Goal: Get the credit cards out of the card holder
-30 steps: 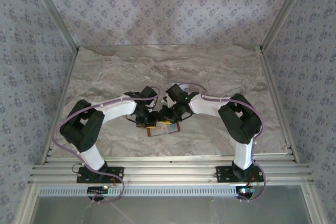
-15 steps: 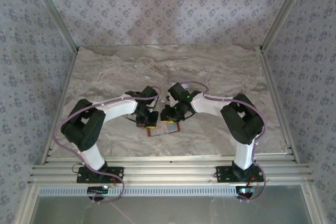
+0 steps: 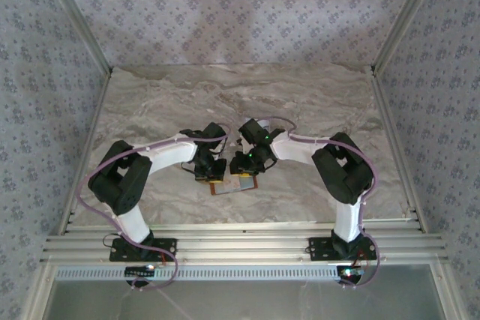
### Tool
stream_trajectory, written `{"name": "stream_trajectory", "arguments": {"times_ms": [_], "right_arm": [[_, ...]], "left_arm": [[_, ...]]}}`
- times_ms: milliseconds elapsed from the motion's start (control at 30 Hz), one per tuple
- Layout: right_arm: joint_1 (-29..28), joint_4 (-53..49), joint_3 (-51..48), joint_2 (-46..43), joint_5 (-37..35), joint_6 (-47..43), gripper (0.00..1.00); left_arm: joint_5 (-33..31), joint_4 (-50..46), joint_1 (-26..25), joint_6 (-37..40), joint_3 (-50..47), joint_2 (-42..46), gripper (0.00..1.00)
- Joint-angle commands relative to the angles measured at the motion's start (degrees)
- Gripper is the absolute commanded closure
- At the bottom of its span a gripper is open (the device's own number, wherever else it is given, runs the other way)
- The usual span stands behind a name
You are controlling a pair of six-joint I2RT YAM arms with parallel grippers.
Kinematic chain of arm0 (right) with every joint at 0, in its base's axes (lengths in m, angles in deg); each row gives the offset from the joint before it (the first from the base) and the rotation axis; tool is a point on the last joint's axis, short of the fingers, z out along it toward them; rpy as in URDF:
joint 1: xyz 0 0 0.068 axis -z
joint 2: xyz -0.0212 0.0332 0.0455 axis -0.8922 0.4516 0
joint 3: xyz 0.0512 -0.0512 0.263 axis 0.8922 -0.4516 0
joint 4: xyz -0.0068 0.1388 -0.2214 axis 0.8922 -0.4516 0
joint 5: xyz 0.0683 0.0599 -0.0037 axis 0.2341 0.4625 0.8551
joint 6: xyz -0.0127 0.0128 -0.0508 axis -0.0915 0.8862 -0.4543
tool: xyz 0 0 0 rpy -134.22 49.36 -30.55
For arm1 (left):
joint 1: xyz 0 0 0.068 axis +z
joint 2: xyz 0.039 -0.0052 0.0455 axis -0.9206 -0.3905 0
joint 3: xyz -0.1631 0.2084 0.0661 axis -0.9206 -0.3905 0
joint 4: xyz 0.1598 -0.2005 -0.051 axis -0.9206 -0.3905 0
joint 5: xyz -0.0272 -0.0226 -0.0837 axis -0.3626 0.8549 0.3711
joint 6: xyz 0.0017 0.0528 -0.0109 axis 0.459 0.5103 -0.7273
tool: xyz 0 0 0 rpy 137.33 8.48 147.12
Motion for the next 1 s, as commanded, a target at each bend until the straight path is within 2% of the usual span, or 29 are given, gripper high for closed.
{"name": "stream_trajectory", "arguments": {"times_ms": [0,133,367,633,967], "right_arm": [[-0.17,-2.99,1.13,0.10,-1.94,-1.22,0.66],[-0.13,-2.50,1.09,0.35,-1.06,-1.22,0.66],[0.01,5.49,-1.61,1.42,5.26,1.55,0.70],[0.67,9.75,-4.06,2.10,7.34,3.29,0.72],[1.59,14.30,-7.22,1.18,9.06,4.83,0.83]], "left_arm": [[-4.41,-2.32,0.10,0.92,-1.16,-3.19,0.98],[-4.42,-2.30,0.12,0.96,-1.01,-3.29,0.98],[-4.42,-2.27,-0.03,0.84,-0.89,-3.37,0.98],[-4.32,-2.31,-0.40,0.87,-0.88,-3.64,0.98],[-4.46,-2.25,-0.56,0.75,-0.98,-3.64,0.98]]}}
